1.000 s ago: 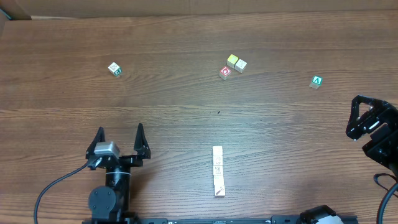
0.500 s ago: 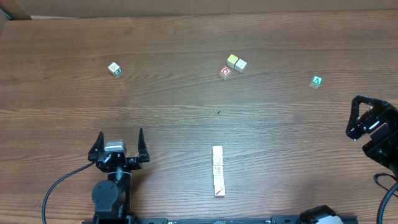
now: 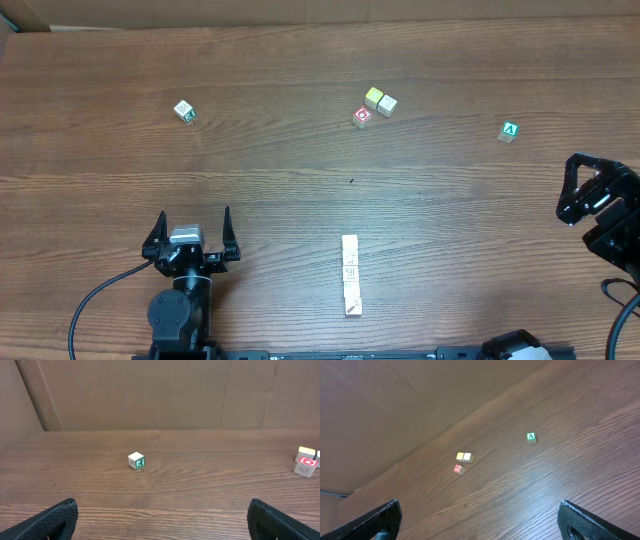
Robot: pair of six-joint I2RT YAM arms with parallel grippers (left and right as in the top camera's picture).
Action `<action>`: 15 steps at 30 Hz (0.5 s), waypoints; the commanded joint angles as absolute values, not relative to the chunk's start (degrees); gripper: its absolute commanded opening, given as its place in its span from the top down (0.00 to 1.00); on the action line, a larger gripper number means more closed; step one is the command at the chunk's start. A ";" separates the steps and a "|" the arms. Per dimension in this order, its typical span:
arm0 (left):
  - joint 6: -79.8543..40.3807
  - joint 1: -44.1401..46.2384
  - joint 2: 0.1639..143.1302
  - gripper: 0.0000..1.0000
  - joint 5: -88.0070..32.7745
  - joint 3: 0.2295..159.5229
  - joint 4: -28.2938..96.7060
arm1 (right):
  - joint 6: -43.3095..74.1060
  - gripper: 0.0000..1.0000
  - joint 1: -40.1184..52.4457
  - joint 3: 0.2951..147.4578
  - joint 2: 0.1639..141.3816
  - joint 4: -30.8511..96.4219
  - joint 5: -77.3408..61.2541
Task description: Flip 5 blocks
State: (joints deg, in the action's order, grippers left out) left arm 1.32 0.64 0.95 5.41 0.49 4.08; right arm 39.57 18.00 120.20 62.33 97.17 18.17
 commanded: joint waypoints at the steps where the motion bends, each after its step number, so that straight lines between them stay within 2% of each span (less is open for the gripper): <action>1: 2.20 0.25 0.25 0.00 5.04 0.27 4.03 | 39.16 0.00 17.76 120.33 62.37 97.03 18.13; 15: 2.20 0.25 0.25 0.00 5.04 0.27 4.03 | 37.65 0.00 17.76 120.33 62.81 97.03 18.79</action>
